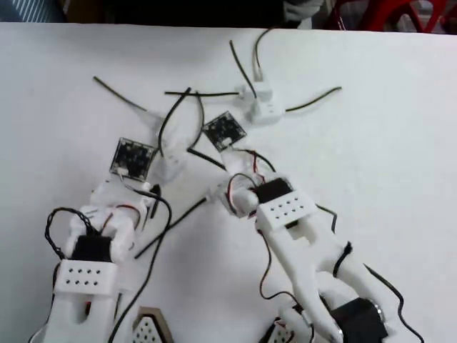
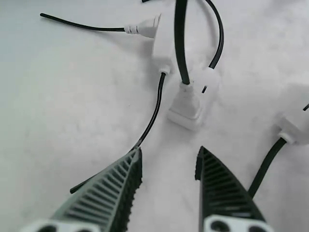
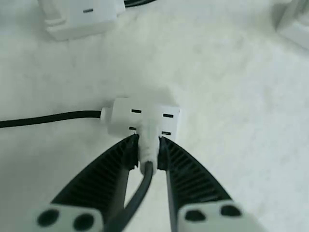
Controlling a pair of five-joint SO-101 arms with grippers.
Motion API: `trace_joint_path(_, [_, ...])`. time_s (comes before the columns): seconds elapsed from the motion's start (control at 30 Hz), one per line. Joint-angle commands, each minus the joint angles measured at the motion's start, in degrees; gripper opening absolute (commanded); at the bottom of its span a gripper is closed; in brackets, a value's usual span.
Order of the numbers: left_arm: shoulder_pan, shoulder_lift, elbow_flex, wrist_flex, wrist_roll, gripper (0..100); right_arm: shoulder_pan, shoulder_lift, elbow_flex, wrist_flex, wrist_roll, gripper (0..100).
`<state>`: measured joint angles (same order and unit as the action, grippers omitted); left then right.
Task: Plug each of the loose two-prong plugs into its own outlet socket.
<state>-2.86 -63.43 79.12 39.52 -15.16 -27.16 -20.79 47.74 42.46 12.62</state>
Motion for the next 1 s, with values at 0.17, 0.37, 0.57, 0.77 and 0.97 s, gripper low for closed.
trace_joint_path(0.17, [-0.4, -1.3, -0.5, -1.3, 0.4, 19, 3.6, 2.1, -5.9, -1.1, 1.1, 1.7])
trace_joint_path(0.37, [-0.4, -1.3, -0.5, -1.3, 0.3, 19, 5.5, 6.5, -7.5, -1.0, 1.1, 1.7])
trace_joint_path(0.57, [-0.4, -1.3, -0.4, -1.3, 0.3, 19, 4.7, 7.2, -7.7, -1.0, 1.1, 1.7])
trace_joint_path(0.77, [-0.3, -1.3, -0.4, -1.3, 0.3, 19, 3.7, 6.7, -7.8, -0.9, 1.1, 1.7])
trace_joint_path(0.97, [-0.2, -1.3, -0.4, -1.3, 0.3, 19, 3.5, 0.8, -8.8, 2.6, 1.0, 1.7])
